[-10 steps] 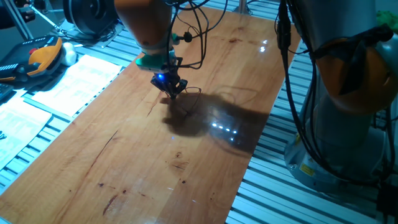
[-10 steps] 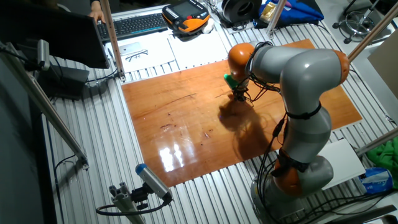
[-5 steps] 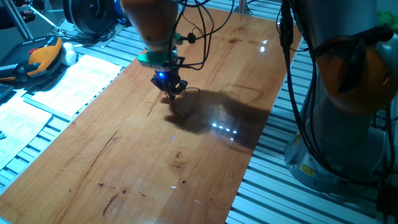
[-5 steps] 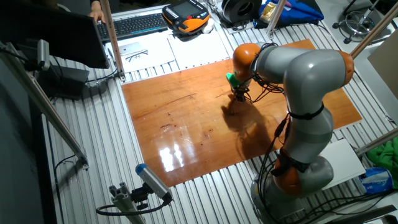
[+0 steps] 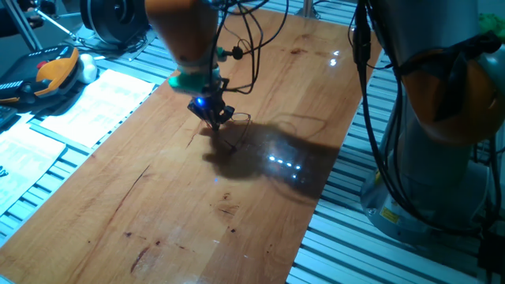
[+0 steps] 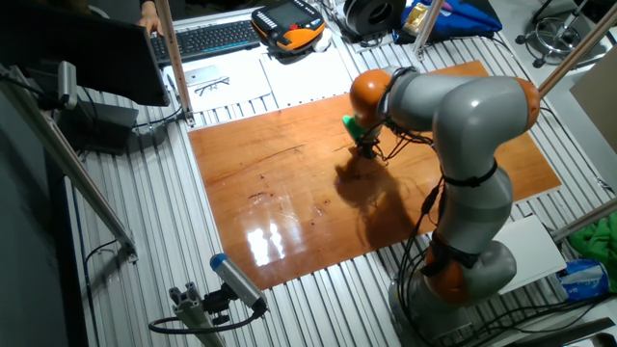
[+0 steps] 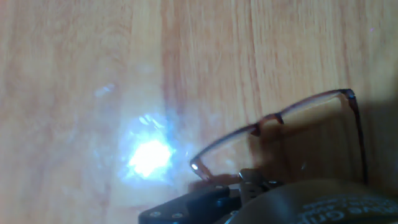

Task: Unfold the leg of the glasses (with one hand)

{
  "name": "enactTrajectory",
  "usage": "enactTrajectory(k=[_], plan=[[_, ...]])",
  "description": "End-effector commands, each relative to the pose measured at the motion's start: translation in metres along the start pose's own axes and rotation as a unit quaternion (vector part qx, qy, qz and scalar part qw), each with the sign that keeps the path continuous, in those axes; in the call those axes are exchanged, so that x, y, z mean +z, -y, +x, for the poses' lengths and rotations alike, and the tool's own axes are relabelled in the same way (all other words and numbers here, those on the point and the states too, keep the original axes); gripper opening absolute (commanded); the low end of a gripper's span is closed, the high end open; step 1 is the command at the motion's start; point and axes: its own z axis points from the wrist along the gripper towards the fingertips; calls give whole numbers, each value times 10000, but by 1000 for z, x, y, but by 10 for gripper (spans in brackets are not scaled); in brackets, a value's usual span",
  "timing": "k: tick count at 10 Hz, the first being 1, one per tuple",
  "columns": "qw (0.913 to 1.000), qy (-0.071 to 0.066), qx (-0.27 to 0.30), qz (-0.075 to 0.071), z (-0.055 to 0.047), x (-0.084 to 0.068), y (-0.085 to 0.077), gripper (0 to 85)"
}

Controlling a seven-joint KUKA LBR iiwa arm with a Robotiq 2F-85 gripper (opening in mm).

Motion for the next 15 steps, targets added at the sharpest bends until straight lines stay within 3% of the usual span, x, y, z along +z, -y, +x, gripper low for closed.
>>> enactTrajectory(k=[1,3,6,9,13,15], plan=[[10000,63,-22,34,3,0,5,0],[9996,173,-206,116,4,-3,20,0],[9969,-130,-758,185,-4,-8,37,0],[9951,-195,-958,175,1,-3,44,0],[9895,-107,-1413,274,1,6,58,0],[9839,-231,-1717,426,-3,3,64,0]])
